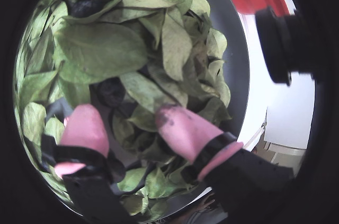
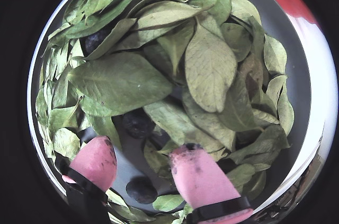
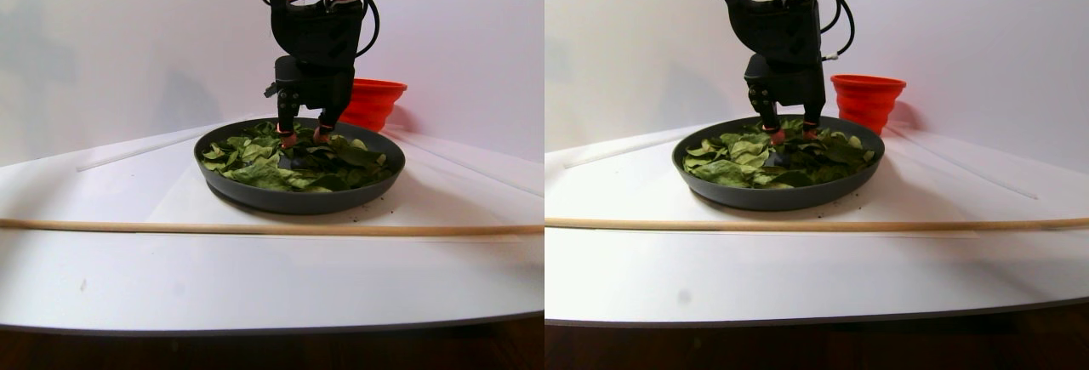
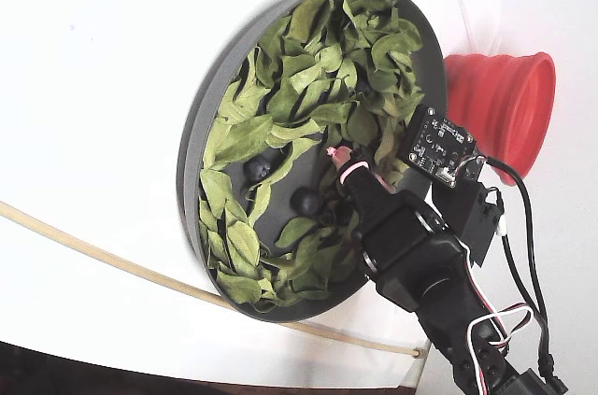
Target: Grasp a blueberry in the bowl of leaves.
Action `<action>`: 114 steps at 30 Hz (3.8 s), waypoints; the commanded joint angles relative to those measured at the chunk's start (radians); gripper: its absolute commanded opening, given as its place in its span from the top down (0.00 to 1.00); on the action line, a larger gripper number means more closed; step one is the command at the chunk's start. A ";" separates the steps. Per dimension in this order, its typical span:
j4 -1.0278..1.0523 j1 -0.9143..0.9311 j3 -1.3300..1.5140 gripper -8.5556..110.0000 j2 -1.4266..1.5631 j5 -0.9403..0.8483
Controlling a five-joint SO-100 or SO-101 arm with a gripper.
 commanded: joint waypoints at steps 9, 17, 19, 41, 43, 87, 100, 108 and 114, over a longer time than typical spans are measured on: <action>-0.051 -0.006 -0.023 0.76 0.000 0.002; -0.080 -0.008 -0.032 0.76 -0.032 0.021; -0.086 -0.009 -0.032 0.77 -0.034 0.028; -0.114 -0.006 -0.075 0.77 -0.072 0.075; -0.114 -0.006 -0.078 0.77 -0.074 0.077; -0.181 -0.037 -0.081 0.84 -0.181 0.129; -0.156 -0.034 -0.052 0.85 -0.095 0.121; -0.150 -0.026 -0.043 0.85 -0.049 0.107; -0.140 -0.020 -0.040 0.85 -0.015 0.107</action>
